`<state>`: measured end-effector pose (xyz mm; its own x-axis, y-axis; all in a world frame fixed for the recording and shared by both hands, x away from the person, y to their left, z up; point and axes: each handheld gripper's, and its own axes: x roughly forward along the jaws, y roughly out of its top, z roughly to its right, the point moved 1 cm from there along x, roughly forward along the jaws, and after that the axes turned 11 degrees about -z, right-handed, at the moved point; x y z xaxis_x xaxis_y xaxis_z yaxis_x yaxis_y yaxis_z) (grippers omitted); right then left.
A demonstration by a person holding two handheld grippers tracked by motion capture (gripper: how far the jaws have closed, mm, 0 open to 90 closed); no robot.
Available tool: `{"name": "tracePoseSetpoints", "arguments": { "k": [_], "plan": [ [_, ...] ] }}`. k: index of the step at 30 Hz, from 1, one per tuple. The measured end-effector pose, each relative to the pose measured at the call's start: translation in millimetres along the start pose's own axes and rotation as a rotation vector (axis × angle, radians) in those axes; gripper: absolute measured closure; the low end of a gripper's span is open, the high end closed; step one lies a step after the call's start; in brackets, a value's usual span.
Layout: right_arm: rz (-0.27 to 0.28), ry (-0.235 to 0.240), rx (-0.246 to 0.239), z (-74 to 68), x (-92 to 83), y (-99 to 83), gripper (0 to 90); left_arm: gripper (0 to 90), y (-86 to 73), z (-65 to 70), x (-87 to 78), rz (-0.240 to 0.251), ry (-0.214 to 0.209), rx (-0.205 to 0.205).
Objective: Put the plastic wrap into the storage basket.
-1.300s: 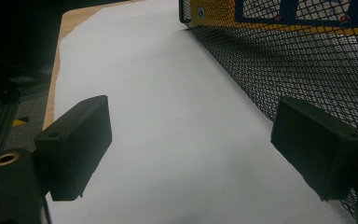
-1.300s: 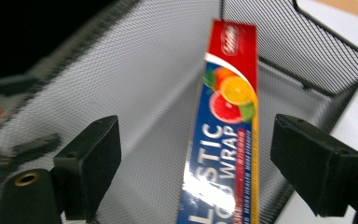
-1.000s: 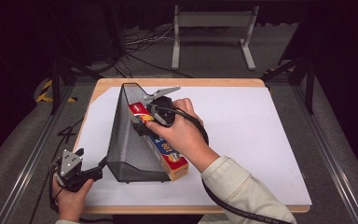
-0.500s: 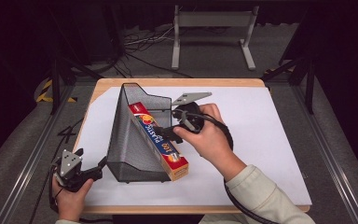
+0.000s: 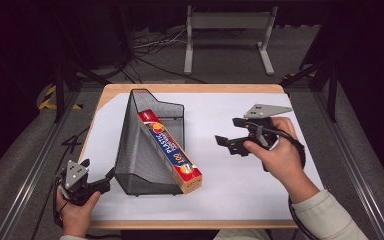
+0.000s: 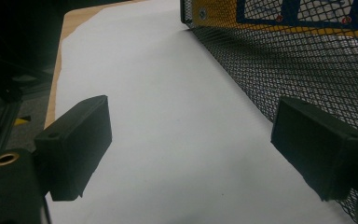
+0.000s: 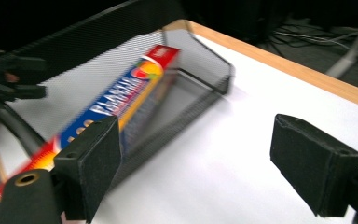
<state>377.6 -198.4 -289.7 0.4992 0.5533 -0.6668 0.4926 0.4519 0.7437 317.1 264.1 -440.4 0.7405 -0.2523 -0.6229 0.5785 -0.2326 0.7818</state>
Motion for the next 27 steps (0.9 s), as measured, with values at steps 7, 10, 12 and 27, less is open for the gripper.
{"name": "tracePoseSetpoints", "arguments": {
  "k": [7,10,12,27],
  "plan": [
    [0.021,-0.041,0.025,27.4,-23.4,-22.8,15.7,12.9,-0.3,-0.3,-0.2,0.001,0.004,-0.006],
    [0.010,-0.056,0.025,40.9,-29.3,-34.6,15.6,12.8,-0.9,-0.9,-0.4,-0.001,0.007,-0.010],
    [0.003,-0.076,0.027,51.9,-32.8,-45.8,15.6,12.9,-1.3,-1.2,-0.7,-0.003,0.008,-0.011],
    [0.002,-0.109,0.095,93.8,-14.1,-121.2,14.9,12.4,-2.4,-2.2,-1.9,0.007,0.003,-0.016]
  ]
}}
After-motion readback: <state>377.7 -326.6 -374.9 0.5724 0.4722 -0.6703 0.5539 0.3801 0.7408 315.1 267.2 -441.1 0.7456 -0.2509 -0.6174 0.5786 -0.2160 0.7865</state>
